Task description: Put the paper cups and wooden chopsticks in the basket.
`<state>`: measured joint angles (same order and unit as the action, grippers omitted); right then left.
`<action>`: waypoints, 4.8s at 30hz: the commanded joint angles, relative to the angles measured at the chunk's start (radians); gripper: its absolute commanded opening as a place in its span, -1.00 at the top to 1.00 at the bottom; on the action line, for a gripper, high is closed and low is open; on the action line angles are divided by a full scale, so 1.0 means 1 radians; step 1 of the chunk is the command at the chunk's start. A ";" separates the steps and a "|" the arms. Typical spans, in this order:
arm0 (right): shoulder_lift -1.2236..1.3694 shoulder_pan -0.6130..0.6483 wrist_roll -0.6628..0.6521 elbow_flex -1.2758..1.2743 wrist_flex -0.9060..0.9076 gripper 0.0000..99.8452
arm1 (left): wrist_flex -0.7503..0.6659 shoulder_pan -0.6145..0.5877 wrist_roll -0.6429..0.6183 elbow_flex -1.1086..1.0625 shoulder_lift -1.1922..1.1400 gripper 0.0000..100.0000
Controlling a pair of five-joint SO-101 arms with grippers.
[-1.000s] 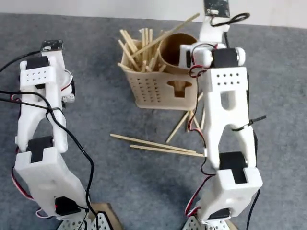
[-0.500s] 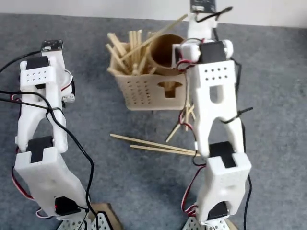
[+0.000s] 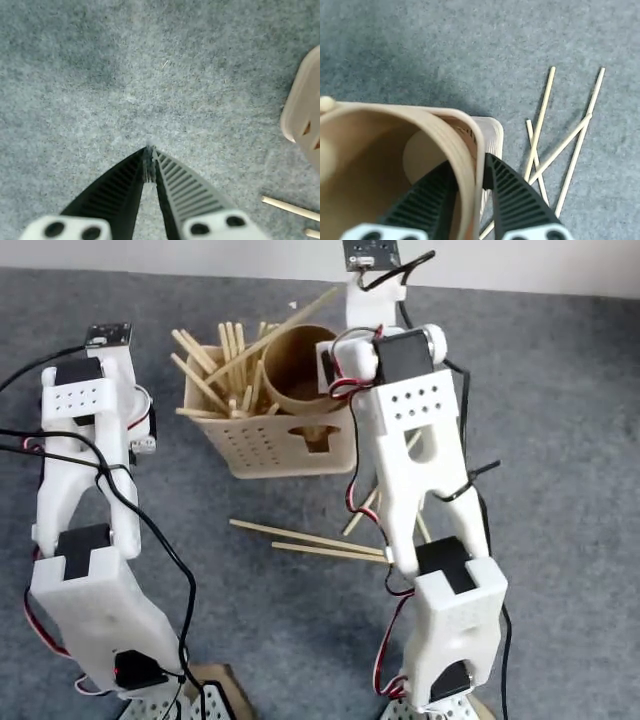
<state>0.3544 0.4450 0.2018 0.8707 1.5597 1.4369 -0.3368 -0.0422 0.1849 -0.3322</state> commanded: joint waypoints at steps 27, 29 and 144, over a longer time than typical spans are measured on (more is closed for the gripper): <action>-0.183 -0.097 -0.158 0.079 0.206 0.58 | 0.167 -0.001 -0.003 0.381 0.036 0.94; -0.245 -0.117 -0.161 -0.008 0.206 0.58 | 0.261 -0.002 -0.002 0.515 0.036 0.94; -0.915 0.024 -0.160 -0.803 -1.155 0.99 | -0.376 0.010 0.193 -1.339 1.503 0.94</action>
<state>-0.5386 0.3959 0.0422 0.0514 0.5132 1.0794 -0.3230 0.1634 -1.1561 1.1561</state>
